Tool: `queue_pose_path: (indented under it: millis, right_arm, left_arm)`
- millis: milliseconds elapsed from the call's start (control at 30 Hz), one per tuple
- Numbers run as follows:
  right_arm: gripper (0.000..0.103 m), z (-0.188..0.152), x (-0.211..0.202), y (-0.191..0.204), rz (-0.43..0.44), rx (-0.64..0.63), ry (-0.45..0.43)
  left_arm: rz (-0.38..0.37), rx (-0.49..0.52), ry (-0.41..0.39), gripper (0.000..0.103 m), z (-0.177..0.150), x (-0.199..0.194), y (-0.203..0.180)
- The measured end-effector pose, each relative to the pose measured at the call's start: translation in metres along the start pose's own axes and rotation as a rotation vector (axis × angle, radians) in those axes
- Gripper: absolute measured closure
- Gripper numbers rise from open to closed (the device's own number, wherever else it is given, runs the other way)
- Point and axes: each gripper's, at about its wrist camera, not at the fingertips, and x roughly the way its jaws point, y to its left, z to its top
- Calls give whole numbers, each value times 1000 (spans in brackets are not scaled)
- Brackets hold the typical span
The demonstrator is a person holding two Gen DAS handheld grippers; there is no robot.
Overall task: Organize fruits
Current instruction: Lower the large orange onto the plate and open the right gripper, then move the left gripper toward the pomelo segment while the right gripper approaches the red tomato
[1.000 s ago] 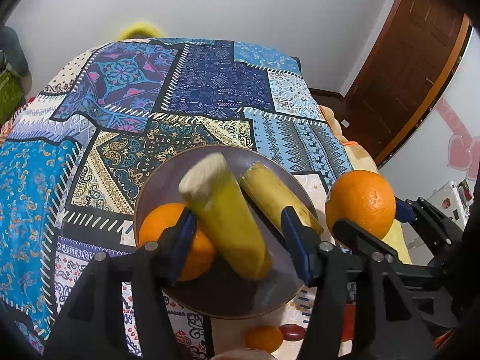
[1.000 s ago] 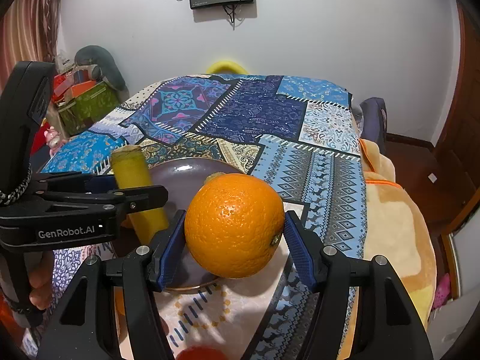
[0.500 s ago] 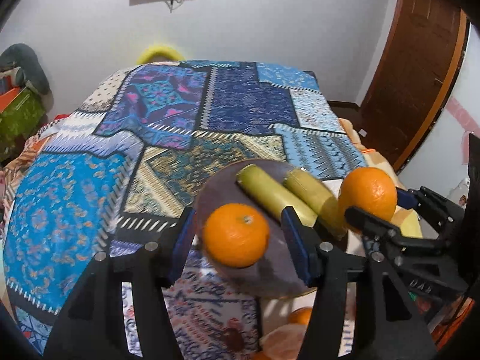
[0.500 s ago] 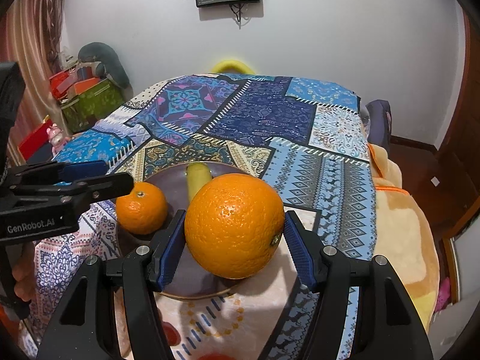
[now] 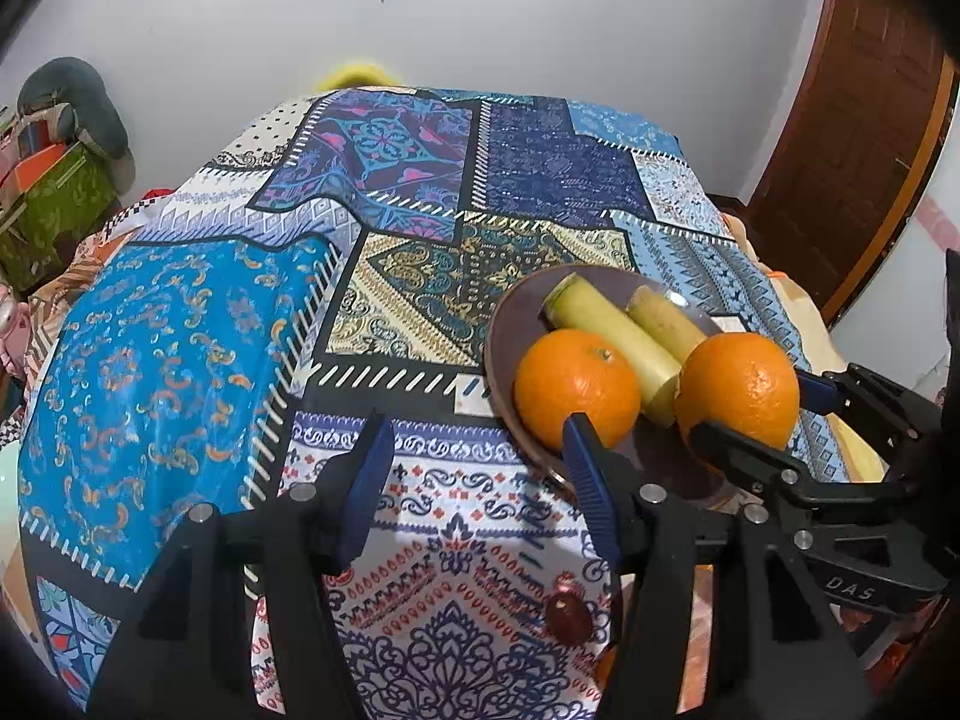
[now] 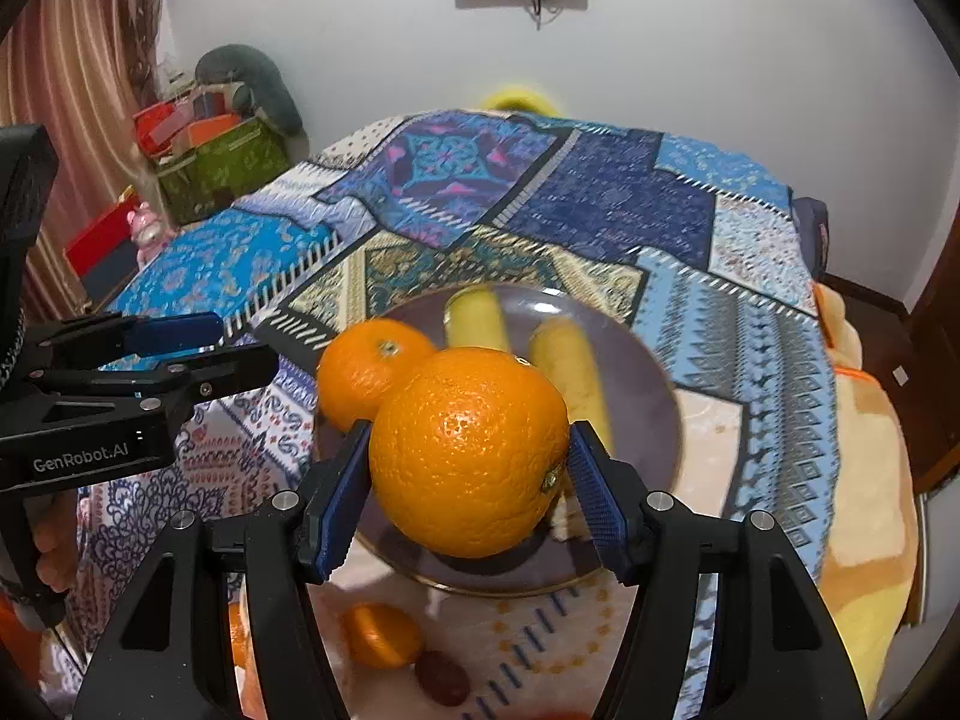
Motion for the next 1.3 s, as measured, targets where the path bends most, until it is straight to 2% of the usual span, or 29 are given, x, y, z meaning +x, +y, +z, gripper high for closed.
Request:
queue_pose_path:
  millis: [567, 700, 967, 1033, 1133, 1300]
  right_arm:
    - [42, -1, 10, 7, 9, -21, 13]
    - [42, -6, 22, 5, 22, -6, 61]
    - [42, -7, 23, 3, 27, 20, 82]
    - [41, -7, 18, 4, -1, 12, 78]
    - [33, -8, 3, 3, -32, -1, 52]
    - [33, -11, -29, -4, -55, 5, 16]
  left_arm:
    - [-7, -7, 13, 44, -6, 3, 0]
    - [-9, 3, 17, 44, -6, 2, -3]
    - [7, 27, 11, 44, -10, -11, -10]
    - [7, 25, 9, 42, -11, -15, -11]
    - [5, 27, 9, 42, -15, -22, -14]
    - [-5, 40, 5, 41, -23, -38, -25]
